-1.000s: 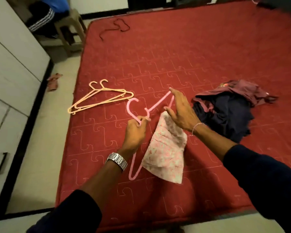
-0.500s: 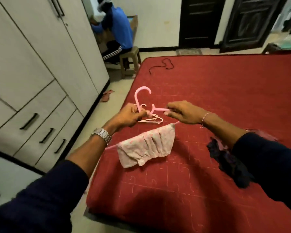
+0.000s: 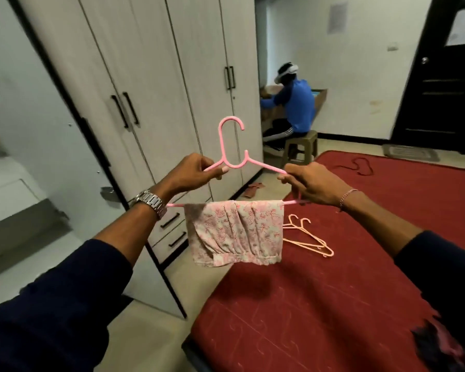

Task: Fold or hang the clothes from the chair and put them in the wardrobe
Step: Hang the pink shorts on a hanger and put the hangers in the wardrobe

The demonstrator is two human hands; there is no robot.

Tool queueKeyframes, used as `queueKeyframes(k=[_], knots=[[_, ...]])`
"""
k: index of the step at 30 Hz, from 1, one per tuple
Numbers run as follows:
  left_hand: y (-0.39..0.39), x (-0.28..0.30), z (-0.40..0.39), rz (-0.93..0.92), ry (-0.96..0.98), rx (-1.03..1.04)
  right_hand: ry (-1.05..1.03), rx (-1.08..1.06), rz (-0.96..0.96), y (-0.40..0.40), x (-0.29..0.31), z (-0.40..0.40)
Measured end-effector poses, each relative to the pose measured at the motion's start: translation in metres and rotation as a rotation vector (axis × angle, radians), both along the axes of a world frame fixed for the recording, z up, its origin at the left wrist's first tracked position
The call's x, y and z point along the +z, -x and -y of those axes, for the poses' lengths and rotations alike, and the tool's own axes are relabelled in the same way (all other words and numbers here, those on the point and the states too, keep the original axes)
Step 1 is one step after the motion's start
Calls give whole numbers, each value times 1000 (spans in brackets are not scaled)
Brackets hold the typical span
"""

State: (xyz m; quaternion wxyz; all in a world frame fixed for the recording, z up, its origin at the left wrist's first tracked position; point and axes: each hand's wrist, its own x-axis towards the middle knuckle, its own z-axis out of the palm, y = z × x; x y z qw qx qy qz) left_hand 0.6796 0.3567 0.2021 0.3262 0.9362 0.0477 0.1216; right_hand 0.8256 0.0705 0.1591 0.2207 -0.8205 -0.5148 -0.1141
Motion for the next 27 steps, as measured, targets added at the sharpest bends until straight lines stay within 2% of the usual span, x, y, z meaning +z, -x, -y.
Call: queueKeyframes(k=[4,11,16,22,27], knots=[[37,14,-41,210,54,192,-68,104,-162,18,29,-50],[110,51,-115,360,113,355,31,372,-265,62,75,-126],[152,67,-164,502,104,521,-158,417,-151,106,98,-192],[203,84,-234,637,-114,764,-311,473,-8,170,129,-286],[243,112,-299,595,-412,908,-428,450,69,221,161,-372]])
